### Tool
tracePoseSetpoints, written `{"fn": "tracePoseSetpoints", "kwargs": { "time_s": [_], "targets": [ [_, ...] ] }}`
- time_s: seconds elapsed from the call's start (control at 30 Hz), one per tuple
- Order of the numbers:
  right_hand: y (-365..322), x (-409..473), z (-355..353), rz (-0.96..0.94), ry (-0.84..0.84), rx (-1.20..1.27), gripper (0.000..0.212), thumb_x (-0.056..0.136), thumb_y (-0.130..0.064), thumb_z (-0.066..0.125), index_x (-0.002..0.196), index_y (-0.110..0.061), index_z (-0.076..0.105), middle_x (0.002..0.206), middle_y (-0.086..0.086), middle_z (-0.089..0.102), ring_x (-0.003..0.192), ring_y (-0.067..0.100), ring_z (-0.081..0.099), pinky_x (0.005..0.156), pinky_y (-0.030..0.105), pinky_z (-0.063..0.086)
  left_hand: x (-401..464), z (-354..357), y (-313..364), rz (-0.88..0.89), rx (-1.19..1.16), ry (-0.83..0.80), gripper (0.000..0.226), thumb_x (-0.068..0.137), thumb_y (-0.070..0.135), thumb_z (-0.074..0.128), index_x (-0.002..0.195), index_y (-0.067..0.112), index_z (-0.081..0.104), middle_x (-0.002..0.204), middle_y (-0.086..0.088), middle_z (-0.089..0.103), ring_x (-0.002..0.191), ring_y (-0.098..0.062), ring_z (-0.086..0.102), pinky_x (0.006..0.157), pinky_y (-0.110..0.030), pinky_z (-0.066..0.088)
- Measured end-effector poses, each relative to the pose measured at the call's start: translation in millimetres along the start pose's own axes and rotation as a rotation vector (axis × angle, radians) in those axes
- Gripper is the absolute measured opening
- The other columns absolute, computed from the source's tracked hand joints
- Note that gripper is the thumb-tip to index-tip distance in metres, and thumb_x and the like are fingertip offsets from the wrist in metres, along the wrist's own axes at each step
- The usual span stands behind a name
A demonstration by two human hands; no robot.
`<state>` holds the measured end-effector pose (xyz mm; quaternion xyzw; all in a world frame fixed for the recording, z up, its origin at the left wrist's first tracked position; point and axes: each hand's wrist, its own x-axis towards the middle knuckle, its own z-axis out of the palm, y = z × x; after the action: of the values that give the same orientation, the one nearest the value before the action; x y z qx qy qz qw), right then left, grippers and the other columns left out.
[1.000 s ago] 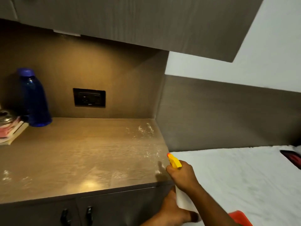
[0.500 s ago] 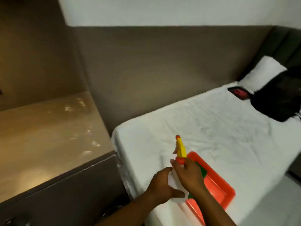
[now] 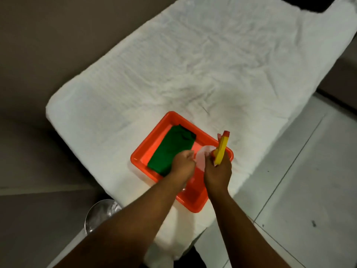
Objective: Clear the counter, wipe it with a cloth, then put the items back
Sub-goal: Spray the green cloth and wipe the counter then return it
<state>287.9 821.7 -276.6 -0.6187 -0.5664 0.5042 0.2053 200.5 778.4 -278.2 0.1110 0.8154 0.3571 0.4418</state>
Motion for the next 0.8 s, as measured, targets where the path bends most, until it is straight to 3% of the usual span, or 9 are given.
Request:
{"fn": "tracePoseSetpoints", "kwargs": {
  "time_s": [0.03, 0.1, 0.2, 0.3, 0.43, 0.57, 0.67, 0.73, 0.8],
  "targets": [
    [4, 1, 2, 0.005, 0.028, -0.018, 0.03, 0.088, -0.023, 0.069, 0.111, -0.007, 0.061, 0.104, 0.015, 0.065, 0.098, 0.029, 0.061, 0.085, 0.036, 0.05, 7, -8, -7, 0.008, 0.066, 0.026, 0.038, 0.092, 0.003, 0.05, 0.13, 0.005, 0.056, 0.134, -0.015, 0.058, 0.121, -0.031, 0.056, 0.099, -0.031, 0.047],
    [10, -10, 6, 0.16, 0.1, -0.008, 0.058, 0.082, -0.027, 0.075, 0.13, -0.008, 0.051, 0.128, 0.018, 0.055, 0.119, 0.032, 0.05, 0.095, 0.032, 0.042, 20, -31, -23, 0.017, 0.224, 0.107, 0.043, 0.09, 0.007, 0.054, 0.133, 0.011, 0.054, 0.138, -0.009, 0.056, 0.125, -0.026, 0.053, 0.103, -0.026, 0.039],
    [22, -37, 26, 0.366, 0.029, 0.012, 0.047, 0.085, -0.034, 0.071, 0.121, -0.007, 0.055, 0.113, 0.013, 0.06, 0.111, 0.035, 0.057, 0.084, 0.032, 0.041, 36, -62, -41, 0.02, 0.41, 0.175, 0.046, 0.088, 0.011, 0.058, 0.134, 0.008, 0.053, 0.137, -0.012, 0.056, 0.128, -0.028, 0.051, 0.104, -0.025, 0.035],
    [27, -42, 57, 0.264, -0.175, -0.035, 0.042, 0.09, -0.029, 0.065, 0.124, -0.005, 0.056, 0.116, 0.012, 0.064, 0.112, 0.032, 0.059, 0.089, 0.031, 0.043, 54, -76, -51, 0.042, 0.474, 0.13, 0.04, 0.084, 0.012, 0.062, 0.124, 0.007, 0.06, 0.123, -0.015, 0.064, 0.114, -0.032, 0.059, 0.089, -0.025, 0.041],
    [20, -6, 102, 0.152, -0.156, -0.109, 0.046, 0.089, -0.026, 0.064, 0.126, 0.0, 0.051, 0.121, 0.02, 0.062, 0.114, 0.037, 0.058, 0.099, 0.042, 0.045, 79, -78, -55, 0.027, 0.553, 0.127, 0.035, 0.08, 0.03, 0.069, 0.108, 0.011, 0.063, 0.102, -0.008, 0.066, 0.095, -0.028, 0.063, 0.074, -0.029, 0.045],
    [18, 22, 127, 0.307, -0.138, -0.095, 0.051, 0.09, -0.038, 0.062, 0.121, 0.0, 0.054, 0.121, 0.021, 0.063, 0.11, 0.04, 0.06, 0.094, 0.048, 0.049, 85, -85, -45, -0.115, 0.237, -0.003, 0.021, 0.079, 0.021, 0.067, 0.098, 0.013, 0.067, 0.088, -0.006, 0.071, 0.074, -0.02, 0.07, 0.06, -0.027, 0.054],
    [10, 12, 125, 0.457, -0.255, 0.183, 0.037, 0.092, -0.039, 0.061, 0.103, -0.003, 0.061, 0.109, 0.021, 0.069, 0.093, 0.036, 0.069, 0.085, 0.048, 0.057, 54, -97, -27, -0.168, -0.116, -0.118, 0.01, 0.082, 0.013, 0.061, 0.092, 0.015, 0.062, 0.066, -0.002, 0.069, 0.046, -0.011, 0.066, 0.04, -0.02, 0.048],
    [-3, -6, 118, 0.546, -0.403, 0.407, 0.039, 0.093, -0.039, 0.06, 0.103, -0.001, 0.065, 0.104, 0.023, 0.071, 0.088, 0.036, 0.072, 0.081, 0.047, 0.059, 25, -112, -16, -0.182, -0.274, -0.135, 0.016, 0.08, 0.009, 0.057, 0.095, 0.014, 0.06, 0.066, -0.005, 0.068, 0.049, -0.013, 0.066, 0.043, -0.022, 0.05],
    [-23, -33, 111, 0.58, -0.579, 0.505, 0.046, 0.094, -0.041, 0.057, 0.115, 0.0, 0.064, 0.109, 0.025, 0.07, 0.098, 0.039, 0.069, 0.089, 0.05, 0.055, -12, -138, -11, -0.169, -0.446, -0.127, 0.025, 0.078, 0.005, 0.054, 0.099, 0.016, 0.061, 0.08, -0.008, 0.071, 0.068, -0.019, 0.071, 0.06, -0.031, 0.058]
  ]
}}
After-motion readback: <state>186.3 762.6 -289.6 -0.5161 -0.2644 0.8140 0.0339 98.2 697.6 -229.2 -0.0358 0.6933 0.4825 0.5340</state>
